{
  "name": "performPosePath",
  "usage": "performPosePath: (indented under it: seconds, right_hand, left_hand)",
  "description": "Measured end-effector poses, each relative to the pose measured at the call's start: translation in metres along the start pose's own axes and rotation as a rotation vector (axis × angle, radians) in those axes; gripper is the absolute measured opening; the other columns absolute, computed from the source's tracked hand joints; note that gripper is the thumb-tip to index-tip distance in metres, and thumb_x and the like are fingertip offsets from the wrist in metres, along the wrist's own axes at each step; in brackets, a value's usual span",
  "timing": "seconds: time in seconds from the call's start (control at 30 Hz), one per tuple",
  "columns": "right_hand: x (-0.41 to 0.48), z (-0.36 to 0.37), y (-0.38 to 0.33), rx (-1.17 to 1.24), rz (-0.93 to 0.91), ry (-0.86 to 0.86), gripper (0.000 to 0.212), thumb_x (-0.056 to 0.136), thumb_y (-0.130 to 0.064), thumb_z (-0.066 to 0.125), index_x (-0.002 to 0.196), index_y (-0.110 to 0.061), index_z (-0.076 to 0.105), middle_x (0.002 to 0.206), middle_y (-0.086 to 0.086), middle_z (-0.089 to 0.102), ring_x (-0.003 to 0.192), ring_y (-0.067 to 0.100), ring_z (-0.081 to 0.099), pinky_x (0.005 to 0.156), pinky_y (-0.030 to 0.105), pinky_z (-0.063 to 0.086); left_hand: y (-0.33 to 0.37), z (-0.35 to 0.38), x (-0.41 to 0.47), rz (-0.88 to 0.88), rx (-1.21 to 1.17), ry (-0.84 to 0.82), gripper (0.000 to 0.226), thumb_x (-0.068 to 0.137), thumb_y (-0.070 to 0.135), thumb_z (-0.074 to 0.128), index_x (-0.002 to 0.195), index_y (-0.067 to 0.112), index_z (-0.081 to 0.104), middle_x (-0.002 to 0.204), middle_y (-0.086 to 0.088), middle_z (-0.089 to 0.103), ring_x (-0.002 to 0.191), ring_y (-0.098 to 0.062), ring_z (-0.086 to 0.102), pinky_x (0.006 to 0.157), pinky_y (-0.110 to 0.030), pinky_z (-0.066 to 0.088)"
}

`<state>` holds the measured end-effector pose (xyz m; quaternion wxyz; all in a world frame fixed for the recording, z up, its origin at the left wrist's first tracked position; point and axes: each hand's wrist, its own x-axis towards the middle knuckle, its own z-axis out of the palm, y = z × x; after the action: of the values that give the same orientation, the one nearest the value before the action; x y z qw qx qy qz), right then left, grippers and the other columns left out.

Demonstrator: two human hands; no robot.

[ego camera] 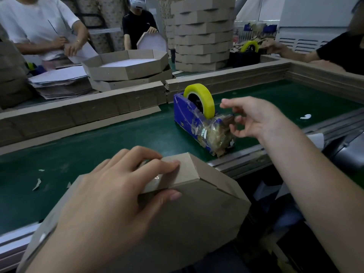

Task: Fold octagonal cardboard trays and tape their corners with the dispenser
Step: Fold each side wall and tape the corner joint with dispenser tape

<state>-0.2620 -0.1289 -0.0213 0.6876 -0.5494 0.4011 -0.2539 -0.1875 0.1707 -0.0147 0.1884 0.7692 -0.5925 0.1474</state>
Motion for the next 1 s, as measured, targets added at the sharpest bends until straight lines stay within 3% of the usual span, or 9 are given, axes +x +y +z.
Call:
performPosePath:
  seconds: [0.17, 0.33, 0.5, 0.73, 0.9, 1.0]
  right_hand:
    - [-0.001, 0.001, 0.022, 0.227, -0.076, 0.031, 0.009, 0.078, -0.018, 0.073, 0.07, -0.015, 0.07, 0.07, -0.008, 0.054, 0.065, 0.006, 0.04, 0.061, 0.024, 0.043]
    - [-0.002, 0.003, 0.036, 0.417, -0.173, 0.032, 0.04, 0.082, -0.011, 0.065, 0.043, -0.019, 0.064, 0.051, -0.013, 0.056, 0.057, 0.003, 0.042, 0.063, 0.024, 0.041]
    - [-0.003, 0.002, 0.046, 0.562, -0.234, 0.017, 0.038, 0.084, -0.005, 0.059, 0.048, -0.017, 0.057, 0.052, -0.009, 0.053, 0.049, 0.003, 0.044, 0.064, 0.024, 0.042]
    - [-0.002, 0.003, 0.054, 0.607, -0.349, -0.019, 0.053, 0.084, 0.006, 0.047, 0.037, -0.021, 0.049, 0.051, -0.006, 0.045, 0.052, 0.005, 0.044, 0.065, 0.026, 0.038]
    - [0.003, 0.0, 0.06, 0.62, -0.383, -0.011, 0.05, 0.081, 0.006, 0.045, 0.039, -0.021, 0.047, 0.05, -0.005, 0.042, 0.049, 0.005, 0.044, 0.066, 0.027, 0.041]
    - [0.004, -0.003, 0.065, 0.693, -0.363, -0.025, 0.037, 0.074, 0.005, 0.046, 0.045, -0.016, 0.044, 0.052, -0.003, 0.039, 0.048, 0.006, 0.042, 0.068, 0.029, 0.044]
  left_hand:
    - [0.002, 0.0, 0.0, -0.016, -0.005, -0.012, 0.041, 0.083, 0.061, 0.045, 0.109, 0.039, 0.067, 0.106, 0.017, 0.061, 0.091, -0.017, 0.064, 0.06, -0.042, 0.054]
    - [0.001, -0.001, 0.0, -0.019, -0.011, -0.018, 0.042, 0.083, 0.06, 0.045, 0.109, 0.038, 0.068, 0.105, 0.015, 0.061, 0.091, -0.019, 0.065, 0.061, -0.043, 0.055]
    - [0.002, -0.001, 0.0, -0.028, 0.006, -0.012, 0.042, 0.083, 0.06, 0.044, 0.109, 0.038, 0.068, 0.105, 0.016, 0.062, 0.09, -0.018, 0.065, 0.057, -0.041, 0.054]
    - [0.001, -0.001, 0.0, -0.026, 0.002, -0.015, 0.042, 0.083, 0.059, 0.045, 0.109, 0.037, 0.069, 0.105, 0.016, 0.062, 0.09, -0.016, 0.064, 0.06, -0.036, 0.053]
    - [0.001, 0.0, 0.0, -0.026, -0.003, -0.012, 0.041, 0.083, 0.059, 0.045, 0.109, 0.038, 0.068, 0.105, 0.016, 0.061, 0.09, -0.017, 0.064, 0.059, -0.036, 0.053]
    - [0.001, 0.0, -0.001, -0.024, 0.001, -0.011, 0.042, 0.083, 0.06, 0.044, 0.109, 0.038, 0.068, 0.104, 0.016, 0.061, 0.089, -0.017, 0.064, 0.06, -0.037, 0.053]
